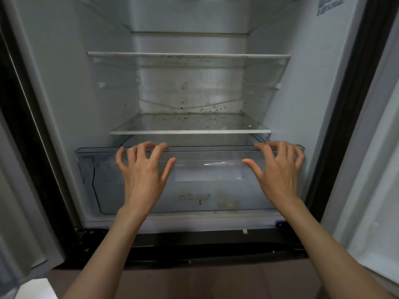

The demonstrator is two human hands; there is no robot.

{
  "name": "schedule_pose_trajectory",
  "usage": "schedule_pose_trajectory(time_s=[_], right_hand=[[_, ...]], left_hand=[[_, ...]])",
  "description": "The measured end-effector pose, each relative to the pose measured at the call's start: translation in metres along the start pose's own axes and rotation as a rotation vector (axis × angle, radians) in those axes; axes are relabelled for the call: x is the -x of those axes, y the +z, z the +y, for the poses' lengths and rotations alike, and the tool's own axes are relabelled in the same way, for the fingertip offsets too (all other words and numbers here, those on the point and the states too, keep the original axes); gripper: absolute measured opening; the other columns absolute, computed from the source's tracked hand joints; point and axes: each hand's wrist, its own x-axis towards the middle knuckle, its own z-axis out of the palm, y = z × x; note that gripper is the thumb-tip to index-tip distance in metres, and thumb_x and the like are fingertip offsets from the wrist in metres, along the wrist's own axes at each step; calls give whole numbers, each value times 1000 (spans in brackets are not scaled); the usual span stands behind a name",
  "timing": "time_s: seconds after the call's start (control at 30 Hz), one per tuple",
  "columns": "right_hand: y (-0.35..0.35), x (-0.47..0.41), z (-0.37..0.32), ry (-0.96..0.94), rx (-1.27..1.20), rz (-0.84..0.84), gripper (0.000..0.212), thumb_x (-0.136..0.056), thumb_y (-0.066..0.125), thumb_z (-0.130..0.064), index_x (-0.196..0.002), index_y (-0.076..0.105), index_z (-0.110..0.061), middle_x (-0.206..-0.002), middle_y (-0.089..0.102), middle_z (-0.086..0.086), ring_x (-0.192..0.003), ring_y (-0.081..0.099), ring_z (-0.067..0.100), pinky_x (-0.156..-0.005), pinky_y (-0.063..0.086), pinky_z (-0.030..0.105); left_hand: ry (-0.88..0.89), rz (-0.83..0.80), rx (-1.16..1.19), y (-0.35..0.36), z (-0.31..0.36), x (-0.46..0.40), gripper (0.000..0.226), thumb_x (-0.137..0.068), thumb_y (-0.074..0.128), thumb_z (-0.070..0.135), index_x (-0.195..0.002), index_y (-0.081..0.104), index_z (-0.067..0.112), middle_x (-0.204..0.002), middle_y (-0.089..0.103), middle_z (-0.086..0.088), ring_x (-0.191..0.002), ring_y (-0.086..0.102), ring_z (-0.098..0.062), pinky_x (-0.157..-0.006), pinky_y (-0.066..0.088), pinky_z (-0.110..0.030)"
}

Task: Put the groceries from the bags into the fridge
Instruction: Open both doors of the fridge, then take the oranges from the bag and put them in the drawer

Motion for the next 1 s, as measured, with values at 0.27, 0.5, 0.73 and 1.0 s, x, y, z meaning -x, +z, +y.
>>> schedule_pose_trajectory(time_s=[0.27, 0.5, 0.73, 1.0], right_hand=[[-7, 7, -3, 30, -7, -38, 53, -83, 46, -57, -111, 62, -15, -107, 58, 15, -107, 47, 27, -102, 29, 48], [-26, 23, 3, -40, -102, -214, 52, -91, 44, -38, -136, 44, -13, -139, 45, 17, -133, 36, 34, -114, 18, 48], [-61, 55, -10, -110, -254, -397, 58, -93, 53, -29, -145, 31, -16, -153, 24, 14, -144, 16, 29, -115, 4, 40], [-112, 133, -91, -263, -473, -684, 62, -95, 35, -50, -149, 14, -27, -157, 16, 3, -146, 9, 19, -115, -5, 43]], left_hand=[[52, 7, 14, -8, -2, 8, 36, -88, 42, 38, -117, 55, 22, -116, 55, -8, -118, 45, -30, -109, 13, -54], [107, -155, -34, -24, -2, 21, 54, -87, 59, 20, -137, 41, 17, -139, 43, -13, -136, 30, -32, -112, 12, -58], [-19, -299, 21, -70, 35, 80, 62, -91, 37, 54, -145, 25, 27, -156, 16, -3, -145, 3, -20, -116, 0, -48], [-290, -472, -60, -145, 28, 204, 76, -76, 13, 63, -144, 27, 31, -154, 21, 0, -145, 8, -20, -114, 6, -49]])
